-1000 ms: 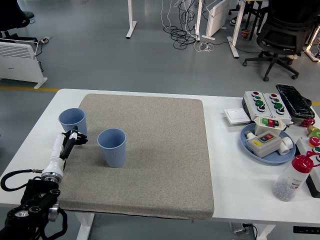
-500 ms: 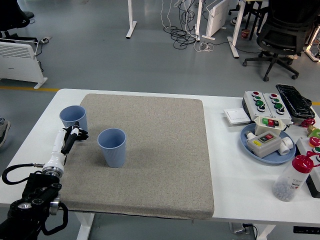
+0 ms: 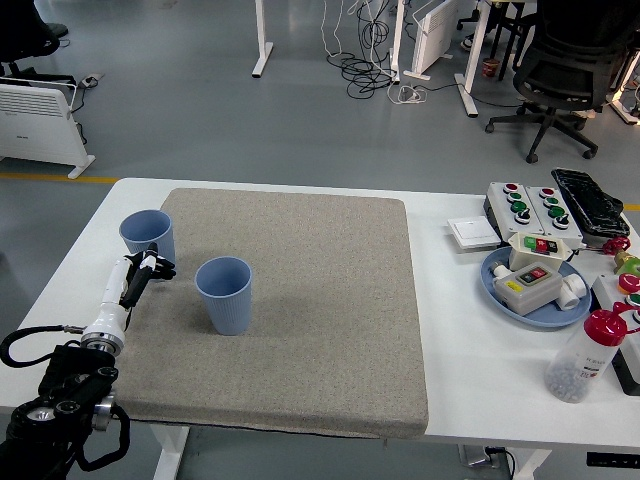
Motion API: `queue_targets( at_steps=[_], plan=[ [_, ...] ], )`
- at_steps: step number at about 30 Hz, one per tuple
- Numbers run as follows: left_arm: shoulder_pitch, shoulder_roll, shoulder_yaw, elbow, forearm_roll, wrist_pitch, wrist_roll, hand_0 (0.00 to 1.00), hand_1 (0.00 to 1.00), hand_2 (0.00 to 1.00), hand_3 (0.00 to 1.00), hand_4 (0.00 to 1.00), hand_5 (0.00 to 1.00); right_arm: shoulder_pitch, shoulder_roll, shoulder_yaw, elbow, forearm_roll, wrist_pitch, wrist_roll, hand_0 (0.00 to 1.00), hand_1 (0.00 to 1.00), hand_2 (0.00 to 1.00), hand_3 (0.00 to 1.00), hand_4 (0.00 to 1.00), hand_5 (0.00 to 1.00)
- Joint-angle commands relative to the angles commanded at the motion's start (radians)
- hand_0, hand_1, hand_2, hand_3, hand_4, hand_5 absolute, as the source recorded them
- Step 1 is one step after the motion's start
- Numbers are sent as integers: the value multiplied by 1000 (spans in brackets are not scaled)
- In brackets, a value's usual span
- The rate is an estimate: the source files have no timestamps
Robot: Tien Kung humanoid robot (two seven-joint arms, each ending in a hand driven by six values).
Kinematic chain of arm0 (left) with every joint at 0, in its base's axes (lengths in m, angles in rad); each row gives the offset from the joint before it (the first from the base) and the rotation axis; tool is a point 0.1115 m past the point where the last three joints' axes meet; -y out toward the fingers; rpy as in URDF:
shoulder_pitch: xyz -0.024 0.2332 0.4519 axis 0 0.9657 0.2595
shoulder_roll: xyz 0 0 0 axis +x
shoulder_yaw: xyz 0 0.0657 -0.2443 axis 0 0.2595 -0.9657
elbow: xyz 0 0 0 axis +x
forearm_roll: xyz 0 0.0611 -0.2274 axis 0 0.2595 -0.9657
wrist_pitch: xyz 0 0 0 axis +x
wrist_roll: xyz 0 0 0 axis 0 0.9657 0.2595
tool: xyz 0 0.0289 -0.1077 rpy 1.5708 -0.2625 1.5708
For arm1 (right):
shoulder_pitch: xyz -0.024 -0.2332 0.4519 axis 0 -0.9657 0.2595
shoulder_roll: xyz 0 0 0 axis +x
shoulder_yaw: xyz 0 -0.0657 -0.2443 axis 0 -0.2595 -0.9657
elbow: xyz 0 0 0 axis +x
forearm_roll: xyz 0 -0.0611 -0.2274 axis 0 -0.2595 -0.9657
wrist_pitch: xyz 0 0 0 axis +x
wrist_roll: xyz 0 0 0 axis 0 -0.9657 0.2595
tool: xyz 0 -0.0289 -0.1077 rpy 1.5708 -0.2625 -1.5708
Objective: Push cup pick cup insert cup
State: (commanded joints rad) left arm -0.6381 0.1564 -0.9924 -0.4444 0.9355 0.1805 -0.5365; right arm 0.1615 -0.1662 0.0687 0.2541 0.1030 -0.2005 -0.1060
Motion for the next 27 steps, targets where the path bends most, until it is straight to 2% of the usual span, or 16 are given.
queue_targets(
  at_steps=[2, 6, 7, 8, 9, 12, 13, 16, 18, 19, 21, 23, 24, 25, 27],
  plan=[
    [24, 15, -14, -43, 22, 2, 7, 567, 479, 428, 394, 519, 998, 0, 0, -3, 0, 3, 0, 1, 747, 693, 708, 581, 95, 508],
    [106, 68, -55, -196, 80, 14, 31, 567, 479, 428, 394, 519, 998, 0, -2, -11, -1, 21, 1, 7, 747, 693, 708, 581, 95, 508],
    [131, 89, -71, -247, 99, 9, 51, 546, 479, 429, 404, 536, 998, 1, -2, -13, -2, 22, 2, 8, 747, 693, 707, 581, 95, 508],
    [136, 93, -73, -265, 103, 9, 55, 546, 479, 429, 404, 536, 998, 1, -2, -14, -2, 22, 2, 8, 747, 693, 707, 581, 95, 508],
    [157, 113, -87, -303, 127, -1, 77, 546, 479, 429, 404, 536, 998, 2, -2, -16, -2, 25, 1, 9, 747, 693, 707, 581, 95, 508],
    [195, 148, -116, -404, 182, -15, 114, 546, 479, 429, 404, 536, 998, 1, -3, -25, -2, 38, 2, 13, 747, 693, 707, 581, 95, 508],
    [213, 168, -127, -448, 208, -17, 128, 550, 501, 462, 455, 715, 998, 1, -3, -30, -2, 47, 2, 16, 747, 693, 706, 581, 94, 507],
    [238, 211, -171, -561, 268, -9, 153, 550, 501, 462, 455, 715, 998, -2, -4, -38, -2, 63, 3, 20, 747, 693, 706, 581, 94, 507],
    [236, 227, -182, -618, 291, -4, 162, 550, 501, 462, 455, 715, 998, -3, -5, -40, -2, 67, 3, 21, 747, 693, 706, 581, 94, 507],
    [233, 236, -187, -642, 308, -2, 169, 623, 602, 553, 548, 800, 974, -4, -5, -41, -2, 69, 3, 21, 747, 693, 707, 581, 94, 505],
    [212, 259, -193, -689, 352, -8, 198, 623, 602, 553, 548, 800, 974, -6, -5, -41, -2, 70, 3, 21, 747, 693, 707, 581, 94, 505],
    [181, 284, -184, -730, 413, -30, 241, 623, 602, 553, 548, 800, 974, -8, -6, -39, -2, 68, 2, 20, 747, 693, 707, 581, 94, 505],
    [158, 298, -171, -753, 452, -56, 272, 623, 602, 553, 548, 800, 974, -10, -6, -38, -2, 66, 2, 19, 747, 693, 707, 581, 94, 505],
    [147, 304, -165, -765, 488, -70, 292, 825, 854, 870, 866, 996, 754, -11, -6, -38, -2, 65, 2, 19, 749, 692, 705, 581, 94, 504],
    [80, 326, -125, -804, 576, -154, 364, 825, 854, 870, 866, 996, 754, -15, -6, -33, -2, 59, 0, 16, 749, 692, 705, 581, 94, 504]
  ],
)
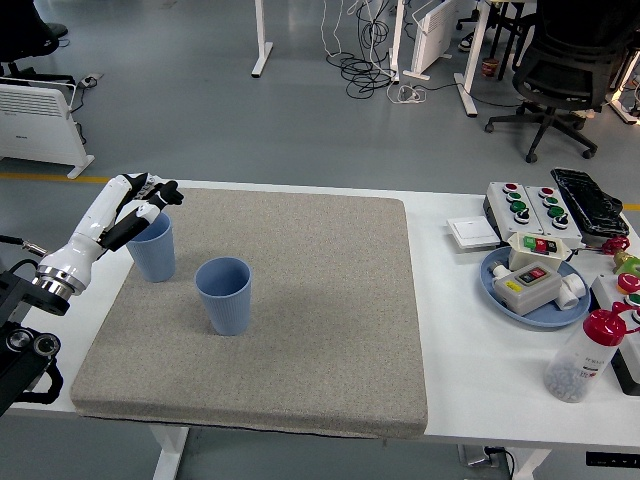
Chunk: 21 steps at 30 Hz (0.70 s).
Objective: Push cup pick cup insert cup
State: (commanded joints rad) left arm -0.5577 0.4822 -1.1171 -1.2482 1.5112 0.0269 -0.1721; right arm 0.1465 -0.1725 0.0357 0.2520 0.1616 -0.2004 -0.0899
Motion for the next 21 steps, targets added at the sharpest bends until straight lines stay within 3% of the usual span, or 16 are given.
queue_targets(
  at_steps=[3, 4, 7, 9, 10, 11, 14, 18, 21],
  plan=[
    [-77, 7, 59, -9, 123, -116, 53, 825, 854, 870, 866, 996, 754, -4, 1, 4, 0, -6, -1, -3, 749, 692, 705, 581, 94, 504],
    [-110, 8, 91, -7, 162, -153, 74, 946, 974, 998, 998, 998, 602, -6, 1, 6, 1, -11, -2, -4, 749, 693, 705, 582, 94, 501],
    [-213, 7, 203, 12, 280, -277, 122, 946, 974, 998, 998, 998, 602, -7, 1, 9, 2, -19, -4, -6, 749, 693, 705, 582, 94, 501],
    [-260, 3, 264, 24, 322, -344, 143, 946, 974, 998, 998, 998, 602, -7, 1, 9, 2, -19, -6, -6, 749, 693, 705, 582, 94, 501],
    [-279, -4, 290, 33, 336, -374, 157, 962, 992, 998, 998, 998, 537, -7, 0, 8, 2, -17, -7, -5, 748, 692, 699, 581, 95, 503],
    [-293, -8, 310, 39, 343, -409, 170, 962, 992, 998, 998, 998, 537, -7, 0, 7, 2, -14, -8, -4, 748, 692, 699, 581, 95, 503],
    [-314, -32, 324, 60, 382, -486, 207, 962, 992, 998, 998, 998, 537, -8, 0, 2, 3, -2, -10, 1, 748, 692, 699, 581, 95, 503],
    [-328, -48, 327, 84, 433, -553, 238, 960, 995, 998, 998, 998, 503, -5, -1, 0, 3, 0, -11, 2, 749, 693, 694, 582, 95, 501],
    [-333, -49, 326, 94, 466, -562, 245, 960, 995, 998, 998, 998, 503, -4, -1, -1, 4, 2, -11, 3, 749, 693, 694, 582, 95, 501]
  ],
)
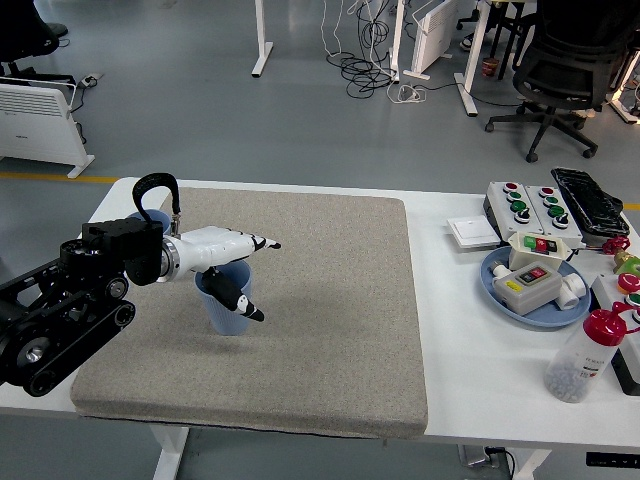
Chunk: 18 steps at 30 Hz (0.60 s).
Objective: Push cup pick cup insert cup
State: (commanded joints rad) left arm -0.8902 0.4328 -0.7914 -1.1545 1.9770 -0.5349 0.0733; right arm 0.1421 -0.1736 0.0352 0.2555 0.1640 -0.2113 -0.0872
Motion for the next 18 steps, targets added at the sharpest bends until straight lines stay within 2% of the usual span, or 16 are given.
queue_targets(
  at_steps=[1, 6, 7, 12, 13, 18],
  plan=[
    [-2, 0, -3, 4, 11, -3, 4, 881, 952, 998, 998, 994, 462, 0, 0, 1, 0, 0, 0, 0, 749, 693, 694, 582, 95, 501],
    [-12, -8, -17, 28, 45, -17, 26, 881, 952, 998, 998, 994, 462, 1, 0, 13, 2, -20, -2, -6, 749, 693, 694, 582, 95, 501],
    [-14, -11, -20, 32, 48, -26, 31, 710, 851, 907, 979, 948, 399, 0, 0, 15, 2, -24, -2, -8, 749, 693, 693, 582, 95, 501],
    [-16, -15, -23, 37, 49, -52, 42, 710, 851, 907, 979, 948, 399, 0, 0, 24, 3, -38, -3, -13, 749, 693, 693, 582, 95, 501],
    [-16, -16, -23, 37, 49, -58, 45, 574, 743, 811, 935, 896, 336, 0, 0, 26, 3, -42, -3, -14, 750, 693, 692, 582, 96, 500],
    [-15, -15, -16, 37, 38, -74, 47, 574, 743, 811, 935, 896, 336, -1, 0, 30, 4, -48, -3, -16, 750, 693, 692, 582, 96, 500]
  ],
)
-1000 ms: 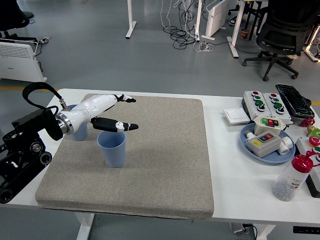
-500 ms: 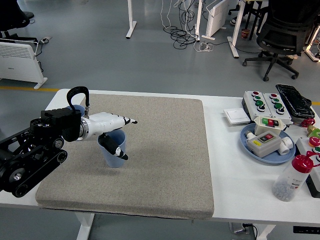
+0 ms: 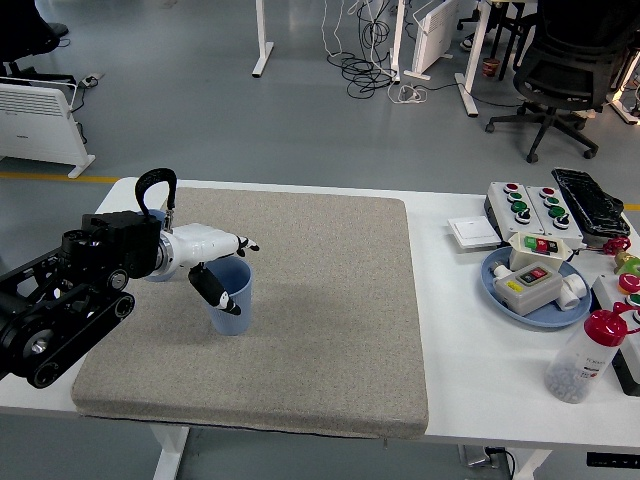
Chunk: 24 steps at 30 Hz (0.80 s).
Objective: Push cup pick cup insert cup
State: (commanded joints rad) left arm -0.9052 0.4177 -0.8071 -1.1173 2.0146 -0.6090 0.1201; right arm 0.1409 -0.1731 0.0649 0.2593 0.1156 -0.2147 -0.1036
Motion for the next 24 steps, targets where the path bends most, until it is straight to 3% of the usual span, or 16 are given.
queue_targets(
  at_steps=[1, 6, 7, 12, 13, 24],
  plan=[
    [0, 0, 1, 0, 0, -1, 0, 474, 673, 741, 803, 830, 267, 0, 0, 0, 0, 0, 0, 0, 750, 689, 691, 582, 96, 499],
    [1, 1, 5, -7, 6, 0, 1, 474, 673, 741, 803, 830, 267, 0, 0, 0, 0, 0, -1, 0, 750, 689, 691, 582, 96, 499],
    [0, 0, 4, -7, 7, -1, 3, 407, 611, 689, 624, 787, 240, 0, 0, 0, 0, 0, -1, 0, 750, 685, 690, 581, 96, 498],
    [-2, 1, 6, -7, 12, -8, 9, 407, 611, 689, 624, 787, 240, 0, -1, 0, 1, 0, -2, 1, 750, 685, 690, 581, 96, 498],
    [-2, 2, 6, -7, 12, -8, 10, 386, 607, 691, 594, 745, 203, 0, -1, -1, 1, 1, -3, 1, 750, 685, 689, 582, 96, 499],
    [1, -2, 2, -7, 6, -17, 24, 386, 606, 695, 623, 714, 168, -5, 0, 4, 0, -3, -4, -1, 750, 686, 684, 582, 96, 499]
  ],
)
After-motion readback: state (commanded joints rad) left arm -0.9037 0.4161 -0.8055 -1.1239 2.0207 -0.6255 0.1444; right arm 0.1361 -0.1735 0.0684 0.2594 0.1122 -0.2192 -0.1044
